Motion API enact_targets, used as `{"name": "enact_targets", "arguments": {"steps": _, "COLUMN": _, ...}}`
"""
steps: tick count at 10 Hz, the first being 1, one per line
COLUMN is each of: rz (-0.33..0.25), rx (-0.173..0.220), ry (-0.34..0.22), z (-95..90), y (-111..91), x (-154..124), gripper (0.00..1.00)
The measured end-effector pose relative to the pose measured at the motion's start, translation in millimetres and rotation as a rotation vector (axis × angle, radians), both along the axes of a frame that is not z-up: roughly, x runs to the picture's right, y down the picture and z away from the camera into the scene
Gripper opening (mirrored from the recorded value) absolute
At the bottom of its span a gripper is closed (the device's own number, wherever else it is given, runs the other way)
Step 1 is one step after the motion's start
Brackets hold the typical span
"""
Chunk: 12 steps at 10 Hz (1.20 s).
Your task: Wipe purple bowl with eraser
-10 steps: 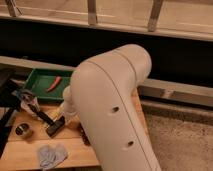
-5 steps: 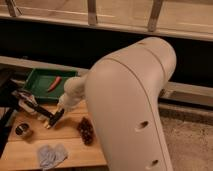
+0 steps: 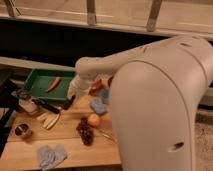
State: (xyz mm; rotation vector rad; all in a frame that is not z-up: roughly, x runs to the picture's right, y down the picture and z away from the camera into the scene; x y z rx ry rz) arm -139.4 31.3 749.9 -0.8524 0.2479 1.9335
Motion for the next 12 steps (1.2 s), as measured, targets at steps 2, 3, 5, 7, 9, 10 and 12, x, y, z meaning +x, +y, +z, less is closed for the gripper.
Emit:
{"name": "enact_targets", "arguments": {"steps": 2, "rz": -0.092, "rx": 0.0, "ry": -0.017, "z": -11.5, "y": -11, "x": 29, "gripper": 0.0}}
{"name": "enact_targets", "arguments": {"steps": 3, "rz": -0.13, "rx": 0.006, "ry": -0.008, "z": -16.8, "y": -17, "x": 44, "gripper": 0.0}}
{"name": "enact_targets", "arguments": {"steps": 5, "rz": -0.19, "rx": 0.033, "ry": -0.011, "z": -30.1, "y": -22, "x": 49, "gripper": 0.0}}
{"name": "enact_targets", "arguments": {"steps": 7, "rz": -0.188, "rx": 0.037, "ry": -0.004, "z": -31.1, "y": -23, "x": 52, "gripper": 0.0}}
{"name": "enact_targets", "arguments": {"steps": 9, "rz": -0.189, "rx": 0.037, "ry": -0.005, "z": -31.1, "y": -23, "x": 50, "gripper": 0.0}}
{"name": "enact_targets", "arguments": {"steps": 10, "rz": -0.189, "rx": 0.036, "ry": -0.004, "z": -30.7, "y": -23, "x": 50, "gripper": 0.0}}
{"name": "enact_targets", "arguments": {"steps": 12, "rz": -0.172, "rx": 0.021, "ry": 0.0, "z": -25.7, "y": -21, "x": 55, "gripper": 0.0}}
